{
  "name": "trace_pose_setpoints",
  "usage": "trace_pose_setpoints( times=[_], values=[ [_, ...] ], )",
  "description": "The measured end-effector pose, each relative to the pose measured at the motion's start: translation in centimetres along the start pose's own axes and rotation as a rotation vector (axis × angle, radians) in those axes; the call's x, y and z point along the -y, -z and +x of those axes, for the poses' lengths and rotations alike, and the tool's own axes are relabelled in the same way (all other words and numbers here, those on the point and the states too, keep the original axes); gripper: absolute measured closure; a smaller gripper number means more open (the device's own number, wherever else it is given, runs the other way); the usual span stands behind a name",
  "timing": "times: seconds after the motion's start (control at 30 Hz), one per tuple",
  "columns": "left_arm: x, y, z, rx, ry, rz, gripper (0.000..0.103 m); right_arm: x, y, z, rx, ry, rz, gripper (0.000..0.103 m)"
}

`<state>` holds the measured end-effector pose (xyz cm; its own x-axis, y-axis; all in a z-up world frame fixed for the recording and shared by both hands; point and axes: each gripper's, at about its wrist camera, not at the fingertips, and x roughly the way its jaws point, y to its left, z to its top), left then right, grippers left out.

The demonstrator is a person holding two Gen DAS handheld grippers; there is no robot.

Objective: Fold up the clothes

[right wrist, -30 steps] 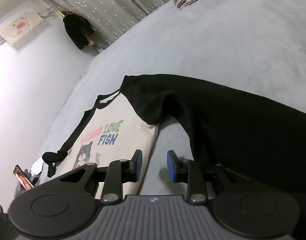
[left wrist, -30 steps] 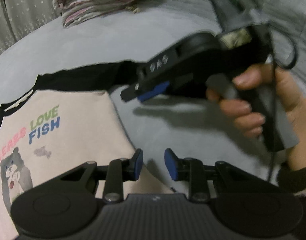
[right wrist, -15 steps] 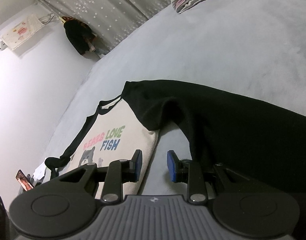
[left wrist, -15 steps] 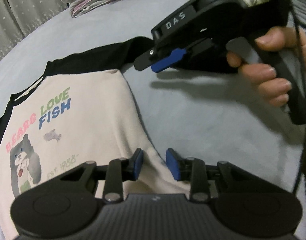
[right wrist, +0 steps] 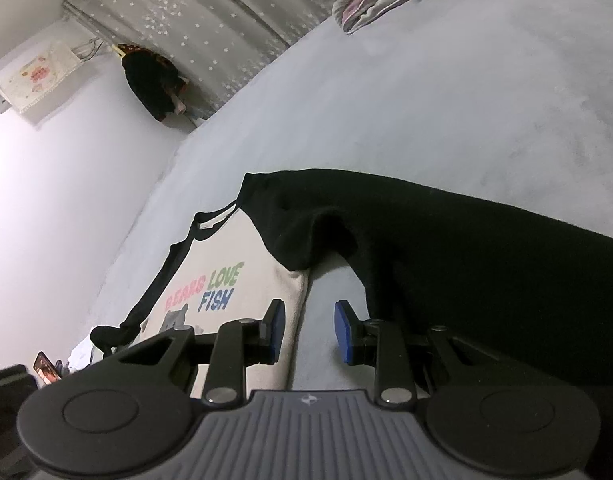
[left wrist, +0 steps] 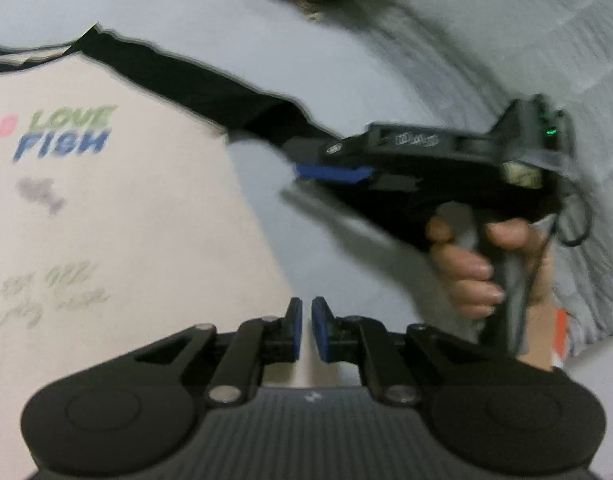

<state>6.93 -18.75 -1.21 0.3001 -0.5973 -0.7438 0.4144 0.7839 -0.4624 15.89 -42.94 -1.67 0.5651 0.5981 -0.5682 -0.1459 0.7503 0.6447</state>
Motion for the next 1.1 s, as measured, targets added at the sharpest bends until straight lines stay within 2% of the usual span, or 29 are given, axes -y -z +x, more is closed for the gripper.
trace_pose_setpoints(
  times=[0.03, 0.17, 0.33, 0.37, 0.43, 0.47, 0.7, 0.77, 0.87, 1.0, 1.1],
  values=[
    [0.1, 0.1, 0.0, 0.004, -0.012, 0.015, 0.085, 0.0, 0.0, 0.1, -0.004, 0.001, -0.002, 0.075],
    [1.1, 0.0, -0.8, 0.062, -0.029, 0.064, 0.086, -0.3, 0.1, 0.5, -0.019, 0.007, -0.013, 0.075],
    [1.8, -1.1, -0.6, 0.127, -0.165, 0.19, 0.086, -0.3, 0.2, 0.9, -0.023, 0.017, -0.017, 0.075],
    [1.9, -1.2, -0.1, 0.131, -0.188, 0.222, 0.086, -0.3, 0.2, 1.0, -0.023, 0.02, -0.016, 0.075],
    [1.8, -0.9, 1.2, 0.091, -0.195, 0.233, 0.088, -0.2, 0.2, 1.0, -0.022, 0.025, -0.015, 0.075],
    [1.9, -0.4, 1.4, 0.082, -0.185, 0.235, 0.09, -0.2, 0.2, 1.0, -0.022, 0.028, -0.014, 0.075],
    [3.4, 5.2, 0.1, 0.094, -0.06, 0.257, 0.09, -0.1, 0.2, 1.3, -0.027, 0.036, -0.014, 0.075],
    [3.5, 7.0, -0.8, 0.08, -0.004, 0.234, 0.089, -0.1, 0.2, 1.4, -0.028, 0.042, -0.017, 0.075],
    [3.6, 9.0, -2.3, 0.072, 0.021, 0.221, 0.088, -0.3, 0.3, 1.3, -0.026, 0.052, -0.028, 0.075],
    [2.4, 10.9, -4.7, 0.038, 0.099, 0.134, 0.088, -0.7, 0.3, 1.1, 0.004, 0.09, -0.033, 0.075],
    [1.4, 11.6, -7.1, 0.074, 0.089, 0.123, 0.084, -1.0, 0.3, 0.7, 0.041, 0.125, -0.003, 0.075]
  ],
)
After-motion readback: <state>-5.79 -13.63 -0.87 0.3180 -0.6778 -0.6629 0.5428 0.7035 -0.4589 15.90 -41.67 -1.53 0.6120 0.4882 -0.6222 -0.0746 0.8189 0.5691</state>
